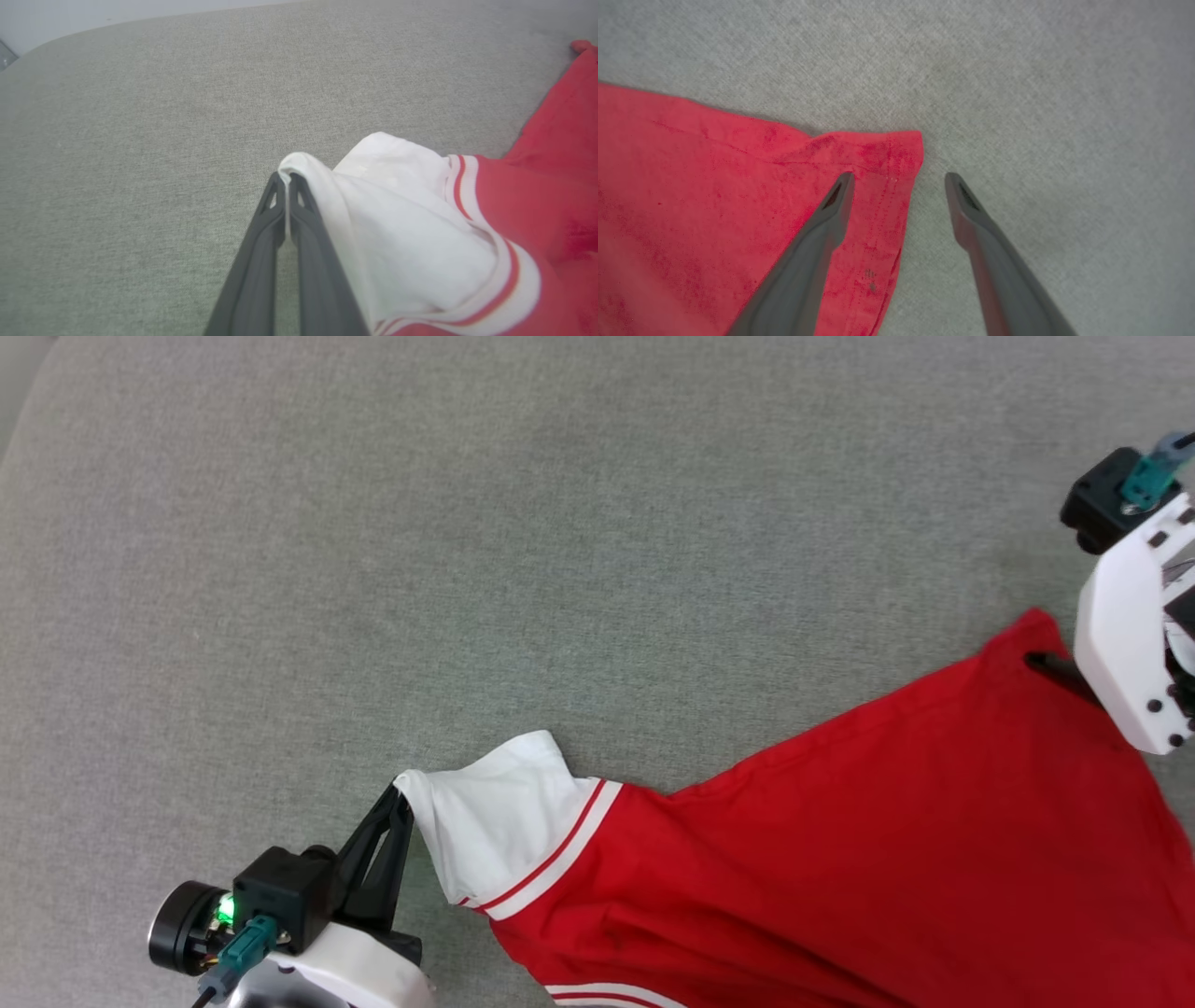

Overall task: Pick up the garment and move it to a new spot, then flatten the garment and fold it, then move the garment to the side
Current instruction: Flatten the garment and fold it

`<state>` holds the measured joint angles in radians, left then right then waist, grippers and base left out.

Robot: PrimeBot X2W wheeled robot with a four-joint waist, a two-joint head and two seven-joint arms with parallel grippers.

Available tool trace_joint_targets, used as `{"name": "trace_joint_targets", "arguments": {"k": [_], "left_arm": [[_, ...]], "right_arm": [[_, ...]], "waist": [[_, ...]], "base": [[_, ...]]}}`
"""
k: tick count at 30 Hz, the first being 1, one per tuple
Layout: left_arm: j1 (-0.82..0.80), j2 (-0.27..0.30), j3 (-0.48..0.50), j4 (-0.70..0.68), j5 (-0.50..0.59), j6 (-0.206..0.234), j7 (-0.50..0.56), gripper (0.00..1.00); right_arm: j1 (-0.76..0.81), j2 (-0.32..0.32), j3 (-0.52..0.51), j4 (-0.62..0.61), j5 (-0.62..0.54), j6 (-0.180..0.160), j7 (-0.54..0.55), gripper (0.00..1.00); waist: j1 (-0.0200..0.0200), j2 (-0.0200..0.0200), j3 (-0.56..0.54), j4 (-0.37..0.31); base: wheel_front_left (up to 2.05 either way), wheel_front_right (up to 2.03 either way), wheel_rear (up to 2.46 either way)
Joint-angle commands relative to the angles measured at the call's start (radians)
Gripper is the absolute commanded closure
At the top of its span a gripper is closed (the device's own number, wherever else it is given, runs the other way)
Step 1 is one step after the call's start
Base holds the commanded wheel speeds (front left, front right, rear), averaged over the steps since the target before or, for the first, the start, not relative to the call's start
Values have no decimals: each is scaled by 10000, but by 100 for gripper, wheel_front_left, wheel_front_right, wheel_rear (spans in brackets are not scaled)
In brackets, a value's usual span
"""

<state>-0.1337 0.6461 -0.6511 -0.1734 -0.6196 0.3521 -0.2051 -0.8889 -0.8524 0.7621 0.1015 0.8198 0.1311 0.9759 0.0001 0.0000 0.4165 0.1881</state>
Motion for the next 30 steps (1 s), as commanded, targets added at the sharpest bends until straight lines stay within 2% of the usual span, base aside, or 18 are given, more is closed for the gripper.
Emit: {"name": "trace_joint_targets", "arguments": {"k": [1,7,10,11,12,23,30], "left_arm": [[-139,-67,-31,25,44,-26,-28,100],[-332,-228,-93,236,79,-139,-102,100],[-390,-298,-103,351,68,-164,-155,100],[-387,-317,-100,398,54,-174,-179,100],[-385,-335,-96,439,35,-185,-192,100],[-126,3,13,652,46,-179,-281,100],[-619,504,229,488,119,-422,-132,100]], "right_arm": [[-166,85,108,142,-35,-7,-72,0],[-126,529,1136,1420,84,-7,-938,0],[164,486,1728,1835,240,-6,-1158,0],[198,476,1875,1897,281,-7,-1282,44],[210,489,1956,1937,345,-7,-1468,100],[-722,171,1977,1435,769,-7,-3967,100],[-996,77,1681,1102,885,-7,-5190,100]], "waist": [[-1,0,163,144],[-1,0,399,257],[-1,0,431,227],[-1,0,424,195],[-1,0,402,154],[-1,0,-967,-444],[-1,0,-1750,-852]], "base": [[0,0,0],[0,0,0],[0,0,0],[0,0,0],[0,0,0],[0,0,0],[0,0,0]]}}
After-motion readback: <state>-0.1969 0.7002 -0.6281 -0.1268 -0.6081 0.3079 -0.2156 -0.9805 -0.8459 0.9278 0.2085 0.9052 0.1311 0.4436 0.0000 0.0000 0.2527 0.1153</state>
